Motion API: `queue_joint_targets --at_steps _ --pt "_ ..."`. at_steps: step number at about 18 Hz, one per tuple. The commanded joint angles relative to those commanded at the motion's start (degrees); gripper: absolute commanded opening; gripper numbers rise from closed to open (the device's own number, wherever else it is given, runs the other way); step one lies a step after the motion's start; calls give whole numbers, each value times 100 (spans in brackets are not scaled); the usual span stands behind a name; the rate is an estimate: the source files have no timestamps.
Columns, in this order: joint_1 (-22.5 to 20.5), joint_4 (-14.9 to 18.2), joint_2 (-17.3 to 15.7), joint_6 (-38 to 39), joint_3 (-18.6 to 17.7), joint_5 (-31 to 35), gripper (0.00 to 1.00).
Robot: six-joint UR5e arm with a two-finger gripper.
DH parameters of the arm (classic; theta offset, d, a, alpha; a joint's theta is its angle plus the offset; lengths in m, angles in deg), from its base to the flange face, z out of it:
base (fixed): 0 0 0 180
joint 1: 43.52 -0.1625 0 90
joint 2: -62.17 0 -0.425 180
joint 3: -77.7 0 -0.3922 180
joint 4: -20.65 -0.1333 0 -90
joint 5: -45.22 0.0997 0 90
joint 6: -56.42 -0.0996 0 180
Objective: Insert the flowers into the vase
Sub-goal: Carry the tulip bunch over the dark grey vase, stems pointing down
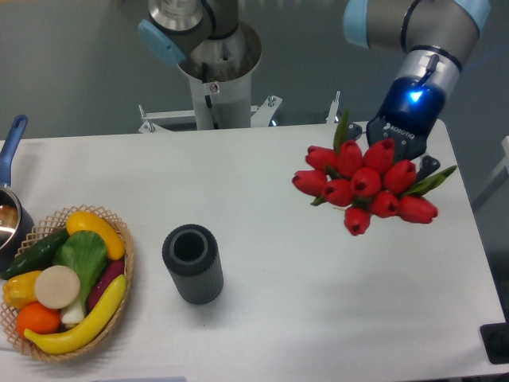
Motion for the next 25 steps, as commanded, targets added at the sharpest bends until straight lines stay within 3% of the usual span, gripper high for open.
queue_joint_targets --at_steps 6,13,25 --pt "132 -26 -17 -17 -141 -930 37" --pt "536 -105 -324 -88 -641 -1739 37" --pt "1309 -97 -387 -176 -861 -1916 37"
